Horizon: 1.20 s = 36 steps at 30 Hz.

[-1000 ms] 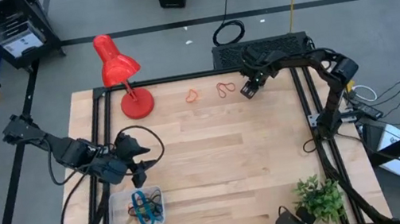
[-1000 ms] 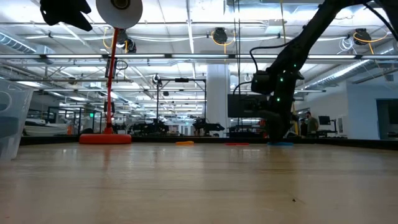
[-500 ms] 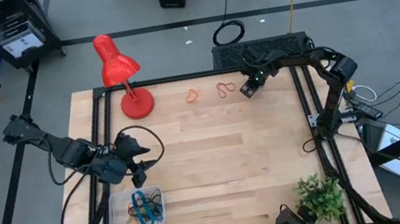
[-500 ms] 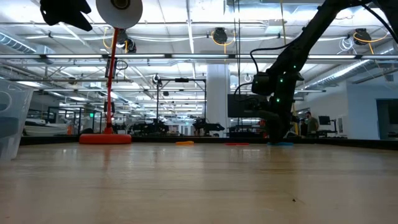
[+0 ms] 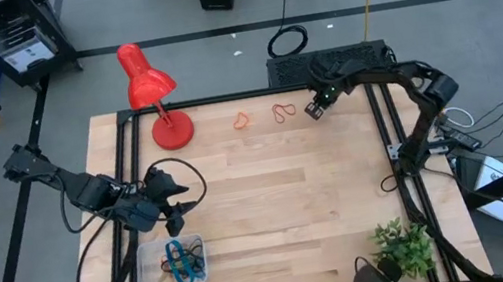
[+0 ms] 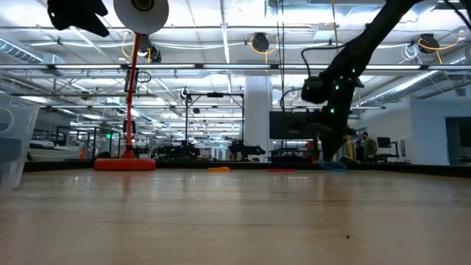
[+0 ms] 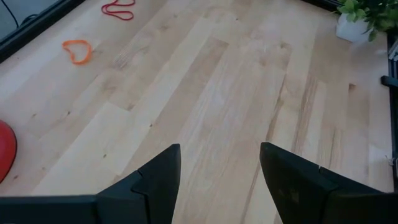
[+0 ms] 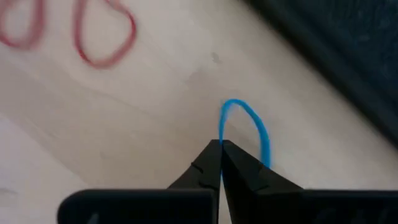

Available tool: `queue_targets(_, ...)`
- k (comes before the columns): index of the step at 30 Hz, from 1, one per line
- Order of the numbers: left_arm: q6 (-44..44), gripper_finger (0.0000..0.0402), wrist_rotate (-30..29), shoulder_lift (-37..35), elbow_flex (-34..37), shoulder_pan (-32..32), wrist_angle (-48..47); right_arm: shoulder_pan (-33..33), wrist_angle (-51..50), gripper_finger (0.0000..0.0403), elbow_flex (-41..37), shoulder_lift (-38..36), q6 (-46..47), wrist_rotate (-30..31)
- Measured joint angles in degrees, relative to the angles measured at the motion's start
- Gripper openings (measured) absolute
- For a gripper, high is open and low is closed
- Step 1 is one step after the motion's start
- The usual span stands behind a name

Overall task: Pick and place rubber bands into bin
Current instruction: Put the blue rubber band into the transparent bin

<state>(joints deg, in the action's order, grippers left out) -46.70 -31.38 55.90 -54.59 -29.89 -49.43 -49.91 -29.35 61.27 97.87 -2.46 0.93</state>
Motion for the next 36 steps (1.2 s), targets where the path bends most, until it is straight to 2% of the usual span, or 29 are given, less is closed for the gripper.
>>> queue_targets(5,0.00,0.0228,0.00,0.01,0.00,-0.01,0.00,0.13,0.01,0.0001,0.03,-9.41,0.00,-0.74)
queue_targets(12,0.02,0.0228,-0.13,0.01,0.00,-0.01,0.06,1.35,1.90,0.0001,0.10,-27.97,0.78,-1.10)
queue_targets(17,1.22,0.0228,-0.20,0.02,0.00,0.00,0.63,5.61,4.31,0.0000,0.14,-39.93,3.10,-1.18)
queue_targets(21,1.42,0.0228,-0.24,0.02,0.00,0.00,4.36,10.72,4.18,0.0000,0.19,-45.94,4.86,-1.25)
queue_targets(28,4.81,0.0228,-2.00,0.02,0.00,0.54,13.19,21.71,4.51,0.0000,0.19,-47.48,4.77,-1.25)
queue_targets(36,3.51,0.0228,0.41,0.42,0.00,2.07,13.66,35.56,10.38,0.0000,0.19,-40.19,3.22,-1.25)
